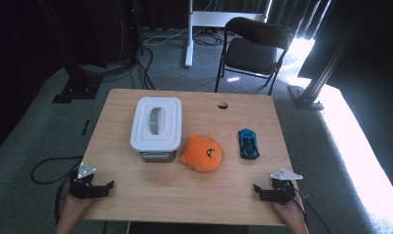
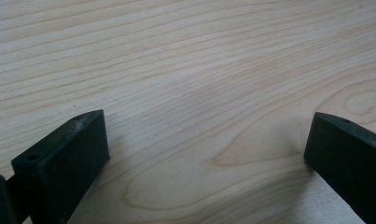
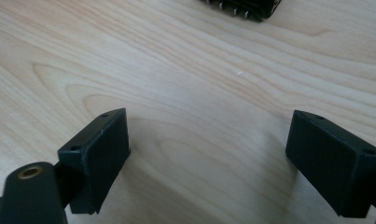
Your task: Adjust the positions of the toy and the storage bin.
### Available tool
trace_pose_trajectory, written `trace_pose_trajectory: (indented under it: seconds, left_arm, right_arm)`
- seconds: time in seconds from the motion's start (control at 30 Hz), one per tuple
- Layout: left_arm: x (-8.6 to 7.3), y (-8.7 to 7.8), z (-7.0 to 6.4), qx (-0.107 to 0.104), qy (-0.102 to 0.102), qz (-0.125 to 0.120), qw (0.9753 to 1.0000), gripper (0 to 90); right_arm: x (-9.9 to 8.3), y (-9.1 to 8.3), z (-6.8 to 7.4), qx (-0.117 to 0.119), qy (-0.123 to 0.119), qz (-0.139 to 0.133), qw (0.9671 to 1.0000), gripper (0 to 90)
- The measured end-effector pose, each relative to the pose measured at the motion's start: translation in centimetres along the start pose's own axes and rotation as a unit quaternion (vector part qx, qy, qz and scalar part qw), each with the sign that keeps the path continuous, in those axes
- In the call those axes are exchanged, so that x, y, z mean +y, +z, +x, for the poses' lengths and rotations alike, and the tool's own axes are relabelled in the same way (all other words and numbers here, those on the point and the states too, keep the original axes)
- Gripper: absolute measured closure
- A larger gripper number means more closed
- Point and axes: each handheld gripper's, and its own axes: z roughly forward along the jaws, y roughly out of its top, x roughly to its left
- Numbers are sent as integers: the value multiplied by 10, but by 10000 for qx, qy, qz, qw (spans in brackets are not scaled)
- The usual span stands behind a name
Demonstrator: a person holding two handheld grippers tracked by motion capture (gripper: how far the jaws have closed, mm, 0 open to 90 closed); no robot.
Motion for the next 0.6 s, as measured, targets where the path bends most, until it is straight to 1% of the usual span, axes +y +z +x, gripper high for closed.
trace_pose_trajectory:
  seconds: [0.07, 0.17, 0.2, 0.23, 0.27, 0.3, 0.33, 0.37, 0.4, 0.47, 0.5, 0.53, 0.57, 0.6]
  left_arm:
    - [0, 0, 0, -19, 21, 3, 10000, 2]
    - [0, 0, -1, -21, 21, 2, 10000, 2]
    - [0, 0, -1, -21, 20, 2, 10000, 2]
    - [0, 0, -1, -22, 20, 3, 10000, 2]
    - [0, 0, 0, -22, 21, 3, 10000, 2]
    - [0, 0, 0, -24, 22, 3, 10000, 2]
    - [0, 0, 0, -24, 19, 3, 10000, 2]
    - [0, 0, 0, -22, 20, 3, 10000, 2]
    - [0, 0, 0, -22, 20, 4, 10000, 2]
    - [0, 0, 0, -21, 19, 4, 10000, 2]
    - [0, 0, -1, -21, 17, 3, 10000, 2]
    - [0, 0, -1, -20, 18, 4, 10000, 2]
    - [0, 0, -1, -21, 18, 4, 10000, 2]
    - [0, 0, -1, -20, 15, 4, 10000, 2]
  right_arm:
    - [0, 0, 2, -17, 8, 21, 10000, 127]
    - [2, -1, 9, -111, 34, 73, 9999, 134]
    - [3, -2, 13, -372, 7, -35, 9993, 134]
    - [3, -2, 13, -372, 7, -35, 9993, 134]
    - [7, -2, 14, -117, 155, -63, 9998, 134]
    - [7, -2, 14, -117, 155, -63, 9998, 134]
    - [8, -1, 16, -166, 164, -56, 9997, 134]
    - [11, 1, 17, -116, 155, 7, 9998, 133]
    - [14, 3, 18, -135, 167, 47, 9998, 133]
    - [19, 3, 19, -169, 153, 10, 9997, 133]
    - [25, 3, 20, -322, 194, -50, 9993, 134]
    - [25, 3, 20, -322, 194, -50, 9993, 134]
    - [31, 3, 19, -335, 293, -98, 9990, 133]
    - [31, 3, 19, -335, 293, -98, 9990, 133]
